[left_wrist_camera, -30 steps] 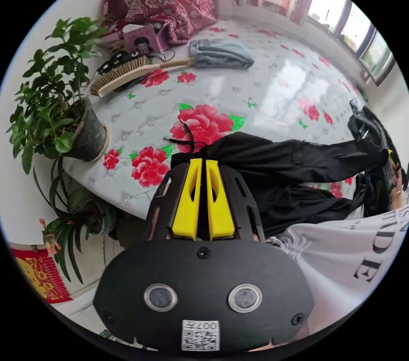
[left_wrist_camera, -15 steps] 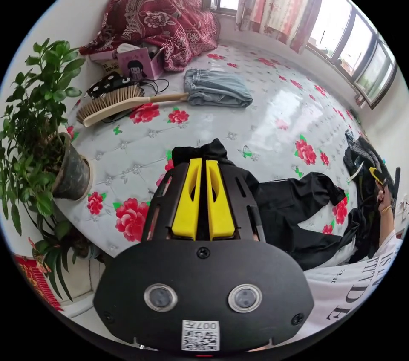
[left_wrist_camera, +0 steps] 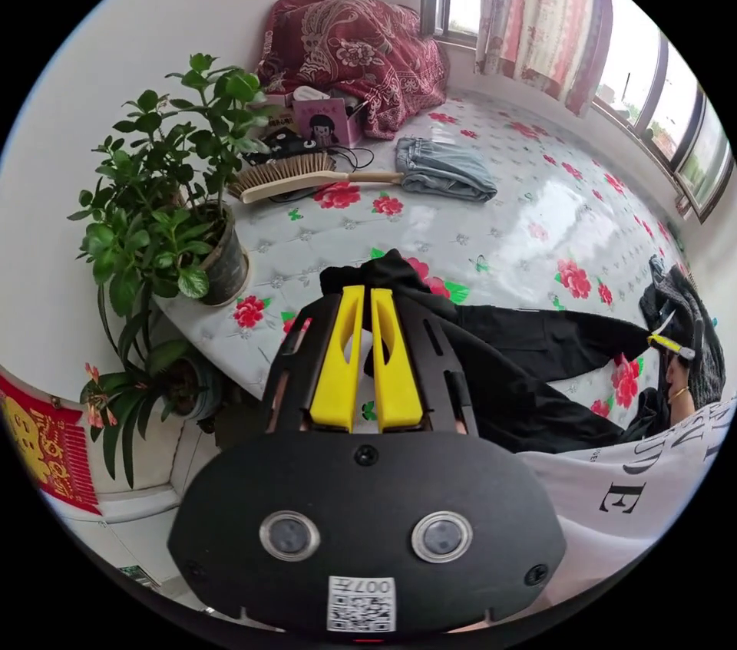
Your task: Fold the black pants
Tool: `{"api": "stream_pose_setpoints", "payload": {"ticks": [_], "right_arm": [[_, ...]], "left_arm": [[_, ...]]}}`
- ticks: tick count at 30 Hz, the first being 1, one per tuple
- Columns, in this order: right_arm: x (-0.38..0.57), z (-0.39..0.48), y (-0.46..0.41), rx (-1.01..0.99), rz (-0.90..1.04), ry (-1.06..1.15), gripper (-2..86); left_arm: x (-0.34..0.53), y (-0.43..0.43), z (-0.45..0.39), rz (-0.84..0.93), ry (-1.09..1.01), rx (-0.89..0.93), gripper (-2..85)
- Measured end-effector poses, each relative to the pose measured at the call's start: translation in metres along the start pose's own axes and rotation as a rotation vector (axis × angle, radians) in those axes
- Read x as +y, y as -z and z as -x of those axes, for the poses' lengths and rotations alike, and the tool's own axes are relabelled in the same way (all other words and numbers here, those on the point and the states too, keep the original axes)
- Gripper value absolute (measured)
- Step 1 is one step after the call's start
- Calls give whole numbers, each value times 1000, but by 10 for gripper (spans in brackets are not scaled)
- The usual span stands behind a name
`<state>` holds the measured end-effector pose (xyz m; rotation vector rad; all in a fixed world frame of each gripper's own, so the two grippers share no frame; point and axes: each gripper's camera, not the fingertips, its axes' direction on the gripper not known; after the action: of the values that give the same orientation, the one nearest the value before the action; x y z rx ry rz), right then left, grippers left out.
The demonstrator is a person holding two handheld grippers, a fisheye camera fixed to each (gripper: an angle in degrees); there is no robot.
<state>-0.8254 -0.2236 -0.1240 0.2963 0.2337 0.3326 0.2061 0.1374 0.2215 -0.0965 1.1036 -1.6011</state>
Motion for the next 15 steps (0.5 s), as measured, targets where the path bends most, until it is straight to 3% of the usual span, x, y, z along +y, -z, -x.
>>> {"api": "stream_pose_setpoints", "payload": {"ticks": [2,4,8,10,15], "right_arm": [[-14,-30,50,-47,-125,-61,9],[-44,-56,90,68,-230,-118,11],[-101,-93,91,208,-268,-290,22],[-122,-110,67,219,-160,-404,30],[-79,-58,43,105,-183,-259,39]], "left_arm": [[-11,3,1,-22,1,12,-4],[-42,-19,-7,-48,-20,37,4],[-104,-97,-44,-42,-42,110,57],[-137,-150,-66,111,-9,117,80],[-117,-156,-83,120,-113,-56,80]]}}
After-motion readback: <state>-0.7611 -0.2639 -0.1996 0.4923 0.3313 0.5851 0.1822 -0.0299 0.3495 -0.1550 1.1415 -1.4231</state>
